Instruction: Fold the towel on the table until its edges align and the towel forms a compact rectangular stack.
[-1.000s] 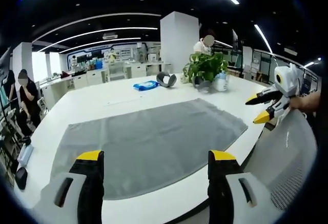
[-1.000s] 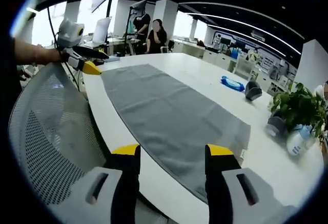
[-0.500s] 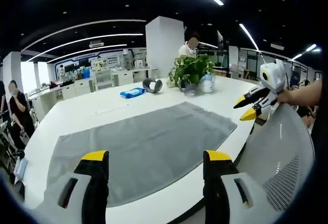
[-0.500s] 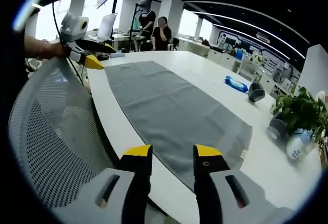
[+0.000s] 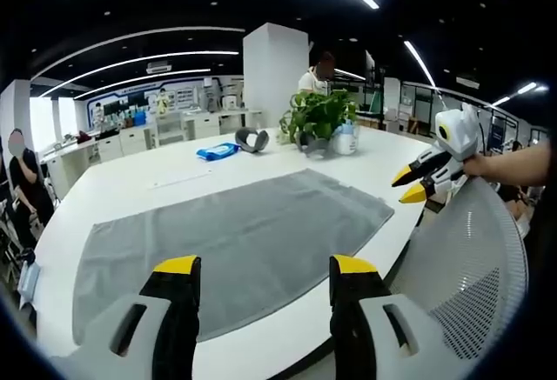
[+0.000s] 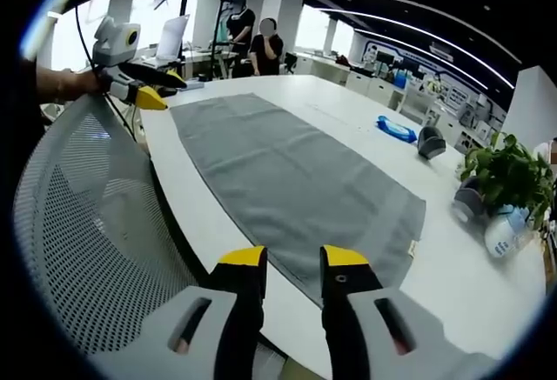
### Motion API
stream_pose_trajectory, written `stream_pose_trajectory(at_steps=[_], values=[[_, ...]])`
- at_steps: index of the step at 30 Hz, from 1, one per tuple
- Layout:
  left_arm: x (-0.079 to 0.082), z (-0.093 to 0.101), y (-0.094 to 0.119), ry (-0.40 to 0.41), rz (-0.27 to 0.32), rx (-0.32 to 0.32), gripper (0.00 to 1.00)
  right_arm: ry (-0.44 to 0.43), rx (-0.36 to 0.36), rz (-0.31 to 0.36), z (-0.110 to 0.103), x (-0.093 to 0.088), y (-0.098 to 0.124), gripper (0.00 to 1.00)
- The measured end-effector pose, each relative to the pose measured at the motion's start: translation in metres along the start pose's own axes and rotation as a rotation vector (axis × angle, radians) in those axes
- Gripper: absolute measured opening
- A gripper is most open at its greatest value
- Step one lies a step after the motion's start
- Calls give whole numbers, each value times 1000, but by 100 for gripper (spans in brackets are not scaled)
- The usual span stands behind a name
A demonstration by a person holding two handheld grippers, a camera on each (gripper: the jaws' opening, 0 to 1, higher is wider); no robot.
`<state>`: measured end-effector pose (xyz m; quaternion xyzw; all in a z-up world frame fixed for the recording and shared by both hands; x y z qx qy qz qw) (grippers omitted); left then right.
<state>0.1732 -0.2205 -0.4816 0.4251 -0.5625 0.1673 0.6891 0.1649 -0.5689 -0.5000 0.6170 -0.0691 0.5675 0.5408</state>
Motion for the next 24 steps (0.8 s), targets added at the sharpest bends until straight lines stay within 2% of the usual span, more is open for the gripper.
stream_pose_trajectory(at_steps=[5,8,11,14,15,17,20,22,24], values=[[-1,-3,1,10,-3,26,61,-7,3,15,1,0,1,21],[-2,-6,0,9,-8,32,61,-69,11,69,2,2,3,20],[-2,-9,2,19,-5,62,57,-140,57,115,3,2,3,21],[5,-16,11,50,80,150,57,-222,137,179,4,1,3,24],[7,-17,13,62,97,164,57,-225,162,200,6,0,4,27],[10,-16,14,30,76,174,58,-198,152,180,16,-7,5,29],[18,-9,10,-94,-10,174,57,-66,155,119,39,-21,13,29],[27,-5,7,-130,-22,185,57,-16,162,94,59,-32,22,28],[43,-1,5,-114,-2,187,57,-7,156,77,83,-44,29,28]])
Point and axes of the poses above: the point that each gripper's makers call its tool centre point, and the gripper's own axes: y roughly backward along the fingers, z roughly to its right, x roughly out of its top, the point moved 9 cm from there along y, roughly backward along the fingers, and after that the axes turned 5 degrees about -x, right-handed, at the moved point
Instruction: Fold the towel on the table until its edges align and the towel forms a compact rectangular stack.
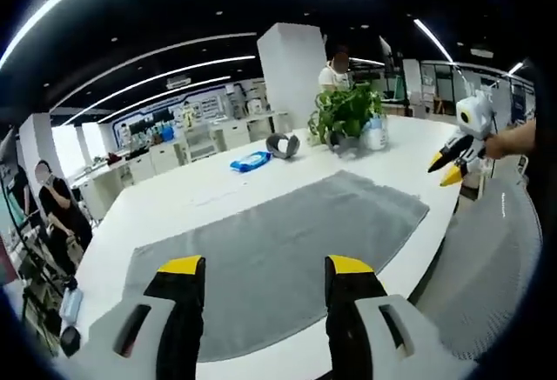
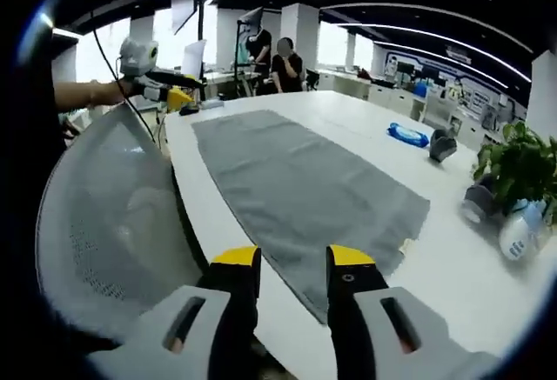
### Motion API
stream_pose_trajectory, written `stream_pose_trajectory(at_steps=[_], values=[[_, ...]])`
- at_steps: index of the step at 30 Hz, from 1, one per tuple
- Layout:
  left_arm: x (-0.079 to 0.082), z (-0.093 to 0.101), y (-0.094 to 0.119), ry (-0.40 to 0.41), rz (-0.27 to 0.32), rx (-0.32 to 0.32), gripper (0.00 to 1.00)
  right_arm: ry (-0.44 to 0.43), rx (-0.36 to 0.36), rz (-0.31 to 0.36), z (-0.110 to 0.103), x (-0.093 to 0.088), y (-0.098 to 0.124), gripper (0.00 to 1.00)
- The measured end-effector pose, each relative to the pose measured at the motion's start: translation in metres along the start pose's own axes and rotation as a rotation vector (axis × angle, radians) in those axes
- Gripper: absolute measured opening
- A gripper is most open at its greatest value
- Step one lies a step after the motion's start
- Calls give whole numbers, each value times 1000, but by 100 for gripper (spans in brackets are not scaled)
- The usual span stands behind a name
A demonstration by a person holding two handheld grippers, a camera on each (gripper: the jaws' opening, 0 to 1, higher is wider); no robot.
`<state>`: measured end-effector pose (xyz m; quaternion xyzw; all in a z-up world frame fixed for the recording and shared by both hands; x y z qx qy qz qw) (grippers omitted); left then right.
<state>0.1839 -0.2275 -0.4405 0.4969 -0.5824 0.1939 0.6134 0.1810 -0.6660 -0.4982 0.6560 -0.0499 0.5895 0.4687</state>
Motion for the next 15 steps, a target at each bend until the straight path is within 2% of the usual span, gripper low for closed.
stream_pose_trajectory(at_steps=[2,5,7,10,12,15], values=[[19,2,-5,13,24,0,56,-2,-19,-12,25,-11,12,28],[45,12,-18,-36,46,-5,54,-10,-59,-20,53,-22,26,28],[63,23,-30,-54,69,-12,55,-20,-107,-37,77,-29,38,28],[86,46,-50,-25,125,-42,54,-49,-128,-16,104,-34,51,28],[94,58,-59,-22,136,-55,54,-42,-143,-21,119,-36,60,28],[108,81,-74,-44,145,-70,54,16,-142,-33,139,-39,73,28]])
Point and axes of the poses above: the point that each gripper's makers call its tool centre point, and the gripper's own axes: y roughly backward along the fingers, z roughly to its right, x roughly out of its top, the point moved 9 cm from there along y, roughly backward along the fingers, and after that the axes turned 5 degrees about -x, right-handed, at the moved point
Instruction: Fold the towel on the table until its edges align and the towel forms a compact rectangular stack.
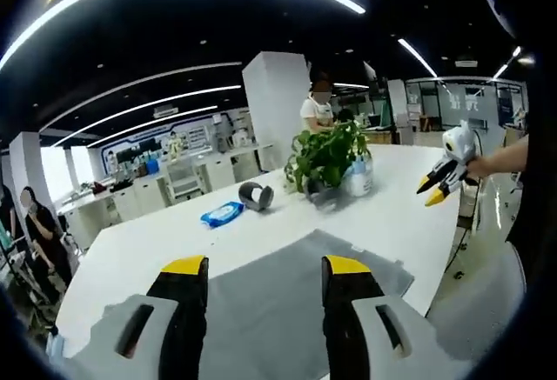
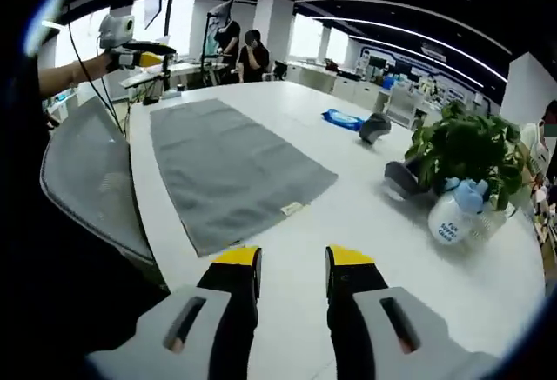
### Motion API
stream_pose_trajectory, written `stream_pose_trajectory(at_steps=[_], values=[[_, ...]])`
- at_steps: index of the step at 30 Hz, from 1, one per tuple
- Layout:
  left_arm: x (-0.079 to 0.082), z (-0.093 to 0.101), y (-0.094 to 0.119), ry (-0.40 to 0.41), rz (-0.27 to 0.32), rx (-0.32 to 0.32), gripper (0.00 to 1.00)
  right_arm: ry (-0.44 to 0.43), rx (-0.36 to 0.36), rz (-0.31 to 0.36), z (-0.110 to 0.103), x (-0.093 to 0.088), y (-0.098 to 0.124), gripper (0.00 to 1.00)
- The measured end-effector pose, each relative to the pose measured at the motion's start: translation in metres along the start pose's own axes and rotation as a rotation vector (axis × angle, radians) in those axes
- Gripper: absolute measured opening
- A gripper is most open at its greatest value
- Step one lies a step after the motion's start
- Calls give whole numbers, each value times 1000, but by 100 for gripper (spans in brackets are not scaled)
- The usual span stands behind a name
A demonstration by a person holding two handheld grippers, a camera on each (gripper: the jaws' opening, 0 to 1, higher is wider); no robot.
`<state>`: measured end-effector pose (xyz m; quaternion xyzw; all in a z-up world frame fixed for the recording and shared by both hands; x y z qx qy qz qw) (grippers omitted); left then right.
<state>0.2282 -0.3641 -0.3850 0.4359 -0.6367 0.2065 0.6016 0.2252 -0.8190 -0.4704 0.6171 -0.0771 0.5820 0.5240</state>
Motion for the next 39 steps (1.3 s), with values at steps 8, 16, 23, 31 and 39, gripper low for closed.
stream_pose_trajectory(at_steps=[8,16,23,31,39], values=[[19,45,-31,-24,26,-25,54,54,30,19,50,-7,19,27],[28,79,-48,-135,-55,-87,53,125,65,12,78,-6,9,25],[37,94,-81,-260,-51,-304,53,88,9,-3,89,12,-18,22],[26,90,-106,-325,-110,-468,45,-5,36,10,93,38,-64,22],[7,143,-130,-337,-88,-630,38,-188,99,-4,94,51,-115,20]])
Point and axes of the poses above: the point that each gripper's makers call its tool centre point, and the gripper's own axes: y roughly backward along the fingers, z roughly to its right, x roughly out of its top, the point moved 9 cm from there along y, roughly backward along the fingers, and after that the axes turned 5 degrees about -x, right-handed, at the moved point
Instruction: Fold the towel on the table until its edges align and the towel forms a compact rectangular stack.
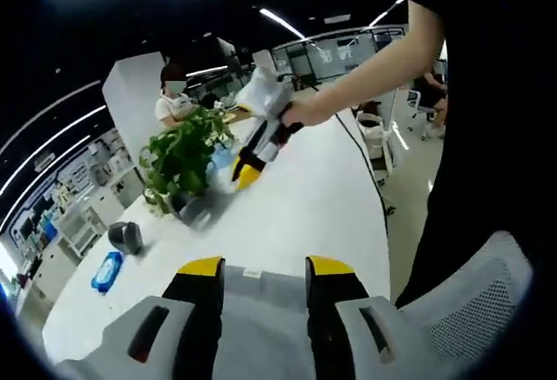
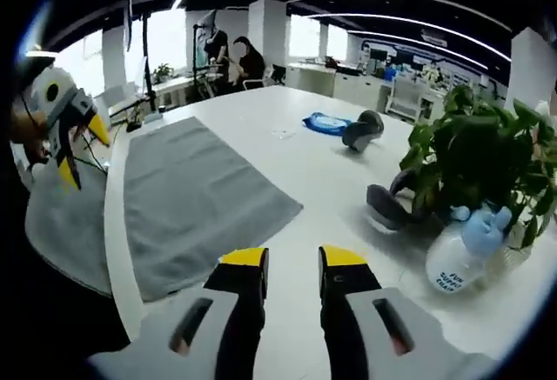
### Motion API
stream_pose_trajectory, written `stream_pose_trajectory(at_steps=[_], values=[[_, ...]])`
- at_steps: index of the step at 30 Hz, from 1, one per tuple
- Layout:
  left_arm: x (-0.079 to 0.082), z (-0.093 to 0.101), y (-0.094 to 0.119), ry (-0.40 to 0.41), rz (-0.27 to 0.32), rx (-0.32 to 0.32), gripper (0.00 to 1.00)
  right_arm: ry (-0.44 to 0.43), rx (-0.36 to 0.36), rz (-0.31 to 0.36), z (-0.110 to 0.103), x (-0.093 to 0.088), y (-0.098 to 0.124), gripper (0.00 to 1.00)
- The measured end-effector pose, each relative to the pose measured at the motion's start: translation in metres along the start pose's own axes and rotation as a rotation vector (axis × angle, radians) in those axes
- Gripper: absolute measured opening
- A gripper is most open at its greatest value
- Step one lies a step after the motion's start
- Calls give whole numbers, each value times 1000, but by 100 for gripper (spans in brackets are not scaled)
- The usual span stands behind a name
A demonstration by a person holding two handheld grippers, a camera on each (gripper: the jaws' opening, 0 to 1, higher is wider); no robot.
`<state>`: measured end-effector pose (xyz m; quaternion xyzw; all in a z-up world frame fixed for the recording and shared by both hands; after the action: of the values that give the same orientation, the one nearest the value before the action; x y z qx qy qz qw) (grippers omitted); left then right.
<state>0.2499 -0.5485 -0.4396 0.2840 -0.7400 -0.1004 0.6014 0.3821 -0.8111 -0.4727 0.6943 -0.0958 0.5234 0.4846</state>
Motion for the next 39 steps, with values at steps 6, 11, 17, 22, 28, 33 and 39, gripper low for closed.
stream_pose_trajectory(at_steps=[6,11,17,22,28,33,39], values=[[-23,24,-38,14,-63,-73,33,-46,12,-43,2,1,-29,19],[-26,37,-60,-44,-92,-189,29,-33,46,-79,-10,-3,-45,18],[-54,38,-74,27,-169,-280,24,-27,85,-125,-21,-12,-59,18],[-72,50,-88,43,-208,-318,23,-29,110,-144,-22,-18,-71,17],[-88,59,-107,199,-247,-303,16,-44,140,-174,-27,-26,-84,18],[-99,65,-107,167,-304,-300,16,-46,151,-183,-27,-30,-88,17],[-95,61,-108,-29,-339,-410,16,-63,153,-187,-21,-36,-91,18]])
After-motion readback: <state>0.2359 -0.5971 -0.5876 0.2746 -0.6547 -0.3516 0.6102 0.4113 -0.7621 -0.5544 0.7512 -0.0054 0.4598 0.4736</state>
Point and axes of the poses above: the point that each gripper's makers call its tool centre point, and the gripper's own axes: y roughly backward along the fingers, z roughly to its right, x roughly out of its top, the point moved 9 cm from there along y, roughly backward along the fingers, and after that the axes turned 5 degrees about -x, right-handed, at the moved point
